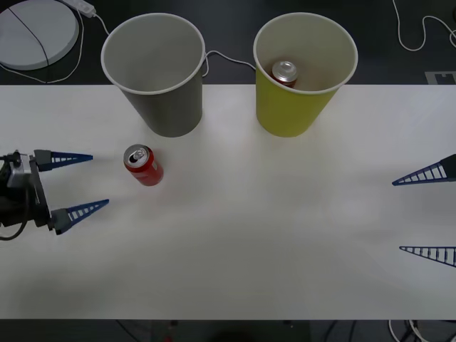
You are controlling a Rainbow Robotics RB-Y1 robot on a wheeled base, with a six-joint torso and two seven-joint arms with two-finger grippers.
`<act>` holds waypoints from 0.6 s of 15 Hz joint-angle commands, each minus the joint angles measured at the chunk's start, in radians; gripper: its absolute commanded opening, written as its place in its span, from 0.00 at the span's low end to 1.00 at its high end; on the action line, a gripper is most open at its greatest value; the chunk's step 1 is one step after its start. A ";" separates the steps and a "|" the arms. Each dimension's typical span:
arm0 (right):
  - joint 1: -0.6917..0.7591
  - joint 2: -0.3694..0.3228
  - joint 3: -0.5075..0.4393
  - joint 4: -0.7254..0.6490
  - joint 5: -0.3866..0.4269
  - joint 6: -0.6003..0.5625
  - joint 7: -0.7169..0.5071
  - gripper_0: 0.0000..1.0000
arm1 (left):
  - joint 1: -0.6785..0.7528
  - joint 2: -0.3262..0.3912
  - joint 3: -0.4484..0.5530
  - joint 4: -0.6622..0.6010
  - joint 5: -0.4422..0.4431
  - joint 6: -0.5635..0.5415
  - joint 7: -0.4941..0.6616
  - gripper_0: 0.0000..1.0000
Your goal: Put the can into the green bin and the plastic bottle into the gray bin
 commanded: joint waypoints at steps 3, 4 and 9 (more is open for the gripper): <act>0.000 0.000 0.000 0.000 0.000 0.000 0.000 1.00 | -0.009 -0.090 0.000 0.104 0.042 0.000 -0.134 1.00; 0.000 0.000 0.000 0.000 0.000 0.000 0.000 1.00 | -0.017 -0.107 0.000 0.127 0.046 0.000 -0.158 1.00; 0.000 0.000 0.000 0.000 0.000 0.000 0.000 1.00 | -0.083 -0.186 0.000 0.278 0.065 -0.026 -0.221 1.00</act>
